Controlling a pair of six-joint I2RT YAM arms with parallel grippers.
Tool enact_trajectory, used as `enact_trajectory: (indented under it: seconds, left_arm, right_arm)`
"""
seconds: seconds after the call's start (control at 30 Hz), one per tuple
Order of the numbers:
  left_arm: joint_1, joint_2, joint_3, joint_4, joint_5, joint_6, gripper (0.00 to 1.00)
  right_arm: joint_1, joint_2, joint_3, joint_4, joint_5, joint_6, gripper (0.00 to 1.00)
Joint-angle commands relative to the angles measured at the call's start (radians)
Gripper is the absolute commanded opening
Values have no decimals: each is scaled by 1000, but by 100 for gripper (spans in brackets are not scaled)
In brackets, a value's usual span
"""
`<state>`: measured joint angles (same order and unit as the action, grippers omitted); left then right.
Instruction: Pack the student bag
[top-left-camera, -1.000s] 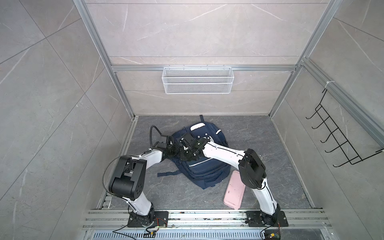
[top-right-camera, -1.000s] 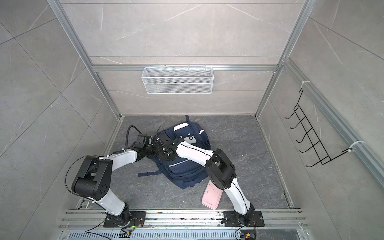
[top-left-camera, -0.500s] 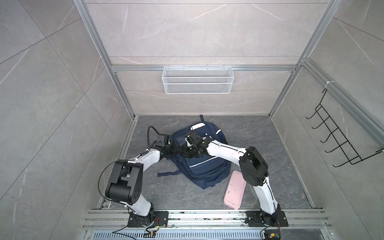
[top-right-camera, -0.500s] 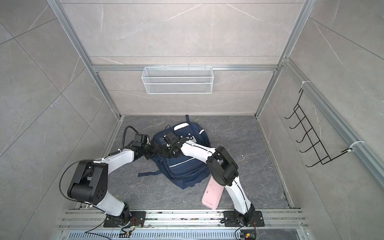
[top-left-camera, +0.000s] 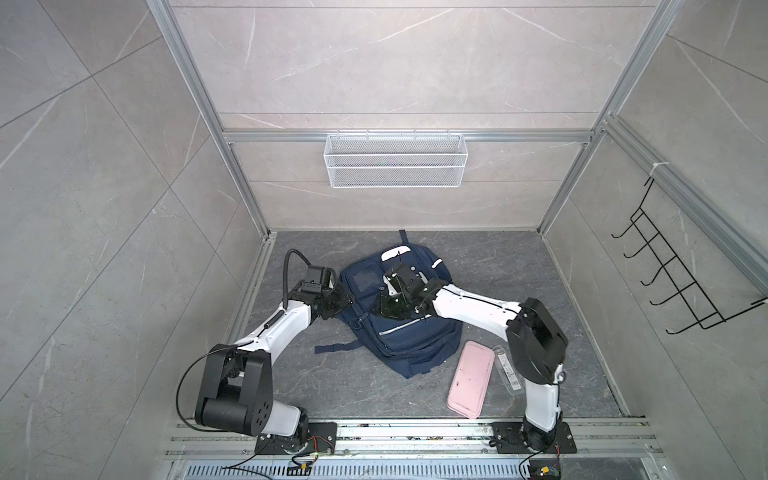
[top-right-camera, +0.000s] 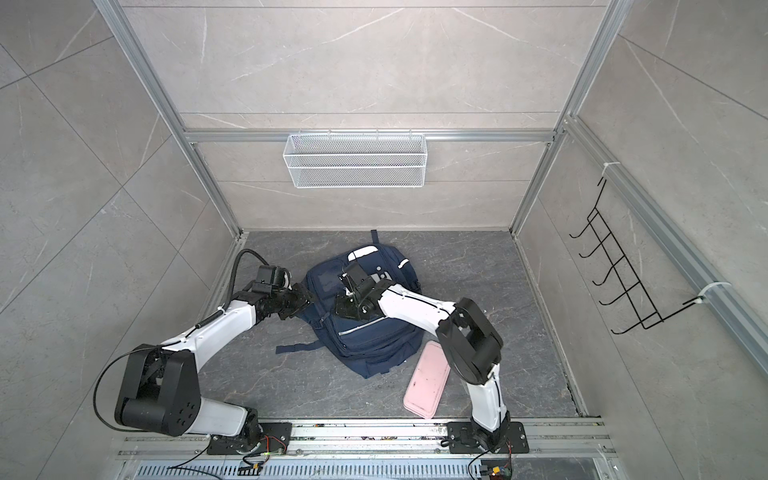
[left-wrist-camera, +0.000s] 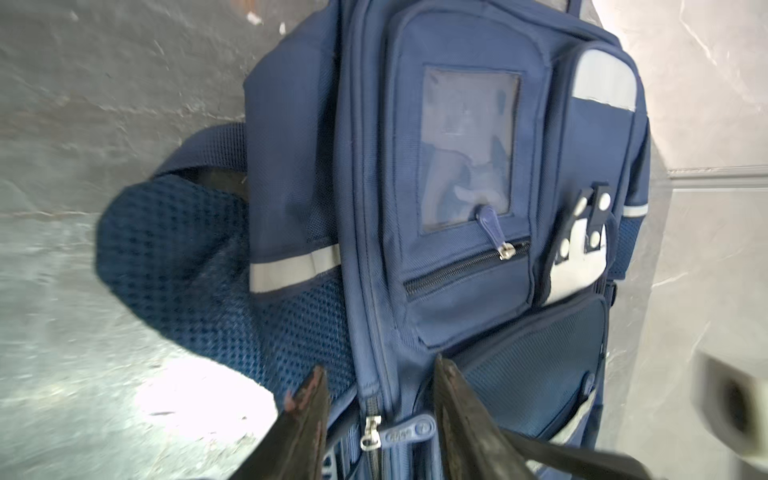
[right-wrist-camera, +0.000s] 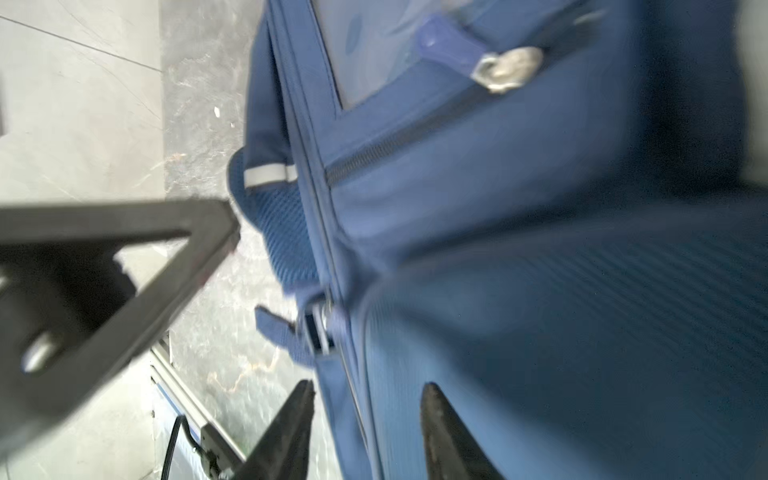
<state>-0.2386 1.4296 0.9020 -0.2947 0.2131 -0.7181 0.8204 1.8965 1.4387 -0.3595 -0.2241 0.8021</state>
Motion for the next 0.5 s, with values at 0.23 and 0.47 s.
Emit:
enact_trajectory:
  seconds: [0.23,0.47]
  left_arm:
    - [-33,7,7,-52,-43,89,47]
    - [-31,58,-19,-9,-52,77,47]
  right_arm:
    - [-4,-298,-308,-100,49,-57,50]
    - [-6,-348,-459,-63,70,-9,51]
